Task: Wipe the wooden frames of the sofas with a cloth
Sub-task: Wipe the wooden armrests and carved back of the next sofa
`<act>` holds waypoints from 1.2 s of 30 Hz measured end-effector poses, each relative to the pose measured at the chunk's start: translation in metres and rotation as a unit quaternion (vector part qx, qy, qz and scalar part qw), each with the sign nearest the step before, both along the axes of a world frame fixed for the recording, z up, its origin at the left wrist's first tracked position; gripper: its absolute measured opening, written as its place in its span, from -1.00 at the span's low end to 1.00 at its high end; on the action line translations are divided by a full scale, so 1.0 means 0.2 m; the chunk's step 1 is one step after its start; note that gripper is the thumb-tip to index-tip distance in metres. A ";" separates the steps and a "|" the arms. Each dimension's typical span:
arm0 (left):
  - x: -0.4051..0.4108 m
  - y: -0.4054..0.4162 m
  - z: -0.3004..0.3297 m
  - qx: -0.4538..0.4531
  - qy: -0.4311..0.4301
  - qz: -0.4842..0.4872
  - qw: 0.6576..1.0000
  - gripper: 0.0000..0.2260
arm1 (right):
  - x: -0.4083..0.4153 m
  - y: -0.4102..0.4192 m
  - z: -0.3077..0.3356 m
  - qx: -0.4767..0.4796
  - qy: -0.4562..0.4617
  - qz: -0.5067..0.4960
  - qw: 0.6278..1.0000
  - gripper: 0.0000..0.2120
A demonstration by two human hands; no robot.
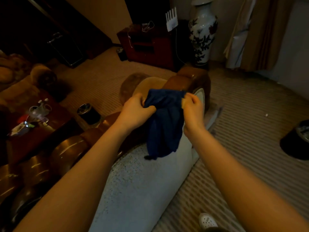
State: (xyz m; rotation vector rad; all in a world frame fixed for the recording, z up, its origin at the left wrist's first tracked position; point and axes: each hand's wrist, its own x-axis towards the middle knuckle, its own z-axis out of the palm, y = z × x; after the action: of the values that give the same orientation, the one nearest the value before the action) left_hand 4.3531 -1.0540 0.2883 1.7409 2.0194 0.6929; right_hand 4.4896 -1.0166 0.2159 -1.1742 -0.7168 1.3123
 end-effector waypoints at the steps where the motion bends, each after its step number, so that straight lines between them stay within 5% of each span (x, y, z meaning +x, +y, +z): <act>1: 0.02 0.02 -0.01 0.001 -0.017 0.015 1.000 -0.79 | 0.03 -0.05 -0.05 0.017 -0.016 -0.056 0.998 -0.87; 3: 0.05 0.06 -0.02 -0.011 -0.040 0.023 0.999 -0.80 | 0.03 -0.14 -0.11 0.053 -0.010 -0.064 0.996 -0.85; 8: 0.07 0.06 0.09 -0.040 -0.093 -0.037 0.994 -0.89 | -0.23 -0.18 -0.07 0.108 0.023 0.178 0.978 -0.62; 11: -0.10 -0.01 0.21 0.004 -0.115 0.028 0.993 -0.79 | -0.40 -0.25 0.01 0.130 -0.073 0.239 0.959 -0.70; 13: -0.29 -0.08 0.25 0.033 -0.064 0.080 0.994 -0.73 | -0.52 -0.40 0.02 0.232 -0.190 0.284 0.911 -0.75; 16: -0.52 -0.19 0.24 0.030 0.015 0.137 0.990 -0.69 | -0.67 -0.54 -0.04 0.401 -0.462 0.189 0.768 -0.69; 18: -0.57 -0.23 0.22 0.006 0.080 0.146 0.986 -0.67 | -0.72 -0.42 0.01 0.380 -0.512 0.145 0.756 -0.72; 22: -0.58 -0.25 0.15 -0.015 0.091 0.135 0.987 -0.74 | -0.75 -0.18 0.21 0.259 -0.505 0.327 0.755 -0.67; 29: -0.58 -0.26 0.05 -0.028 0.096 0.059 0.993 -0.77 | -0.67 -0.52 -0.12 0.366 -0.480 0.063 0.794 -0.62; 31: -0.57 -0.24 0.04 -0.027 0.109 0.066 0.991 -0.73 | -0.71 -0.42 -0.01 0.339 -0.508 0.118 0.783 -0.66; 36: -0.54 -0.18 0.02 0.014 0.109 0.140 0.984 -0.66 | -0.83 -0.13 0.18 0.284 -0.582 0.333 0.686 -0.76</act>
State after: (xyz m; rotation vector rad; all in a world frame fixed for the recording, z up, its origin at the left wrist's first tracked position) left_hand 4.2456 -1.0897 0.2926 1.6265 2.4472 0.6390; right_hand 4.3230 -1.0426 0.2519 -1.1456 -2.4789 0.5638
